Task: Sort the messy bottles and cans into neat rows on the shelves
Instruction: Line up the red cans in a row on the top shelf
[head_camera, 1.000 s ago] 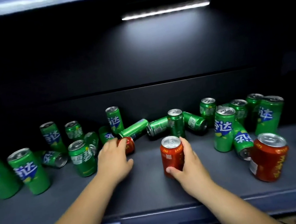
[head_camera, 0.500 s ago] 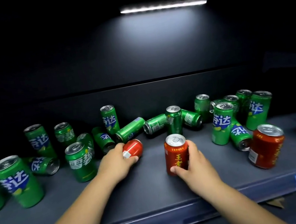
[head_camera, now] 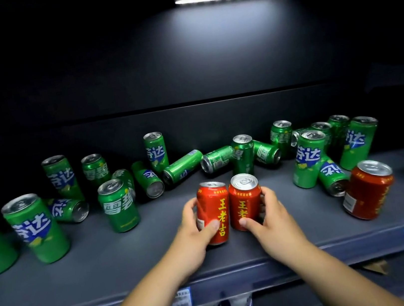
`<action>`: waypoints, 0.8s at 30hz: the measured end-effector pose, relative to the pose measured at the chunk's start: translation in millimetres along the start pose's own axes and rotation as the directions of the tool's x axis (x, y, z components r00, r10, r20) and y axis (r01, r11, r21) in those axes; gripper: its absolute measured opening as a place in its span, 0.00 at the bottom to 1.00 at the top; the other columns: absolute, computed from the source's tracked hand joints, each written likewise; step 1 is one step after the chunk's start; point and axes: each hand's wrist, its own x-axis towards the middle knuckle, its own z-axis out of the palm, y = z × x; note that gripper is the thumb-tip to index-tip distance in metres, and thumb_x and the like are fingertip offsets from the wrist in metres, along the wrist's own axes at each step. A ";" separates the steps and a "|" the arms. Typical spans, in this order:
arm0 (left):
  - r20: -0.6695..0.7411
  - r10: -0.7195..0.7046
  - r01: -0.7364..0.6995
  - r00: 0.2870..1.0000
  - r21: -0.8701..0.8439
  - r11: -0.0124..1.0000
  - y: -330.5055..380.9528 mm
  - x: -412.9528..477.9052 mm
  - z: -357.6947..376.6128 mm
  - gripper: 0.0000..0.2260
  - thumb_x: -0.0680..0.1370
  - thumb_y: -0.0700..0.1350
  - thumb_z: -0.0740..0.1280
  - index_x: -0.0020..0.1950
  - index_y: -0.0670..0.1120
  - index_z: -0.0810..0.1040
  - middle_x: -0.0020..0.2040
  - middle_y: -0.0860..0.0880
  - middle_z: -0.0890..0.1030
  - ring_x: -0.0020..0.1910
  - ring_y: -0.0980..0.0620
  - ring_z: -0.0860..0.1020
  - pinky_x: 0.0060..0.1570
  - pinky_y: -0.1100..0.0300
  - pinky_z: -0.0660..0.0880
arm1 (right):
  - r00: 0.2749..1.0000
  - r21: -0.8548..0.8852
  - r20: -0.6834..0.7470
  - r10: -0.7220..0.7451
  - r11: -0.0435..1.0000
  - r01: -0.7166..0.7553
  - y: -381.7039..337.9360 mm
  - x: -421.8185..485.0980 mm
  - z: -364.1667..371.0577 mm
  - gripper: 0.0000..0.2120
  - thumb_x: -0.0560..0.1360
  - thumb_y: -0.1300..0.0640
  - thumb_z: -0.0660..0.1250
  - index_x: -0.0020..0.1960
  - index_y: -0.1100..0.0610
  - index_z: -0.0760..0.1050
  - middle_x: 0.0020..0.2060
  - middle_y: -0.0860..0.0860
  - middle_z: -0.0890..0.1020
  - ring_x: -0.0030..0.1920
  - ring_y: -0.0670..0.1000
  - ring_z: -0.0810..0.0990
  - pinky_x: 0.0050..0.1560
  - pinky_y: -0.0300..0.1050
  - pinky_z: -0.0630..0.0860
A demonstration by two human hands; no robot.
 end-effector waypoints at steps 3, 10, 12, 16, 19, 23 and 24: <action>0.019 0.013 -0.018 1.000 0.257 0.966 -1.8 -4.7 -5.8 0.30 0.73 0.56 0.70 0.71 0.64 0.59 0.66 0.55 0.75 0.65 0.54 0.74 0.68 0.53 0.68 | 0.999 -0.025 0.017 -0.027 0.999 0.028 2.1 -2.3 -0.5 0.36 0.73 0.46 0.74 0.73 0.43 0.57 0.69 0.47 0.73 0.67 0.50 0.75 0.67 0.54 0.73; -0.081 0.069 -0.046 0.994 0.264 0.963 -0.6 -7.9 -4.2 0.32 0.67 0.54 0.77 0.67 0.57 0.68 0.62 0.55 0.77 0.60 0.57 0.77 0.66 0.51 0.72 | 0.996 0.020 0.073 -0.052 0.999 0.051 7.3 -3.4 -4.0 0.37 0.72 0.46 0.73 0.74 0.44 0.56 0.70 0.48 0.72 0.68 0.51 0.73 0.68 0.56 0.72; -0.092 0.053 -0.026 0.994 0.269 0.963 -1.2 -9.6 -3.6 0.33 0.70 0.51 0.77 0.70 0.57 0.65 0.64 0.55 0.77 0.61 0.57 0.76 0.67 0.50 0.72 | 0.996 0.041 0.076 -0.055 0.998 0.052 5.9 -1.0 -4.6 0.37 0.71 0.47 0.74 0.74 0.45 0.58 0.69 0.49 0.73 0.68 0.51 0.74 0.68 0.55 0.72; -0.084 0.069 -0.039 0.994 0.319 0.947 2.9 -16.1 1.3 0.37 0.69 0.54 0.77 0.73 0.58 0.62 0.66 0.58 0.76 0.65 0.59 0.75 0.68 0.55 0.71 | 0.992 0.097 0.102 -0.070 0.993 0.060 1.6 3.7 -6.1 0.40 0.68 0.49 0.78 0.73 0.46 0.60 0.65 0.48 0.75 0.64 0.50 0.75 0.64 0.51 0.74; -0.149 0.057 -0.001 0.987 0.357 0.934 15.2 -18.3 9.0 0.31 0.71 0.48 0.78 0.69 0.56 0.67 0.62 0.58 0.78 0.62 0.56 0.77 0.65 0.56 0.71 | 0.990 0.159 0.128 -0.067 0.986 0.046 1.0 5.7 -9.1 0.39 0.68 0.53 0.79 0.73 0.48 0.63 0.63 0.48 0.78 0.62 0.50 0.77 0.63 0.48 0.74; -0.232 0.064 -0.015 0.971 0.206 0.978 26.2 -30.6 19.1 0.24 0.69 0.44 0.79 0.59 0.57 0.72 0.58 0.55 0.81 0.58 0.53 0.80 0.66 0.45 0.73 | 0.989 0.323 0.130 -0.075 0.946 0.029 -0.9 2.9 -26.6 0.37 0.68 0.58 0.80 0.72 0.50 0.67 0.61 0.48 0.80 0.57 0.46 0.80 0.64 0.49 0.75; -0.260 0.069 -0.028 0.963 0.159 0.987 31.3 -35.9 22.9 0.25 0.68 0.45 0.79 0.60 0.55 0.72 0.57 0.52 0.81 0.58 0.52 0.80 0.66 0.44 0.73 | 0.988 0.360 0.130 -0.085 0.933 0.033 -3.1 1.1 -35.5 0.37 0.68 0.58 0.80 0.72 0.51 0.67 0.60 0.47 0.80 0.54 0.43 0.80 0.63 0.46 0.75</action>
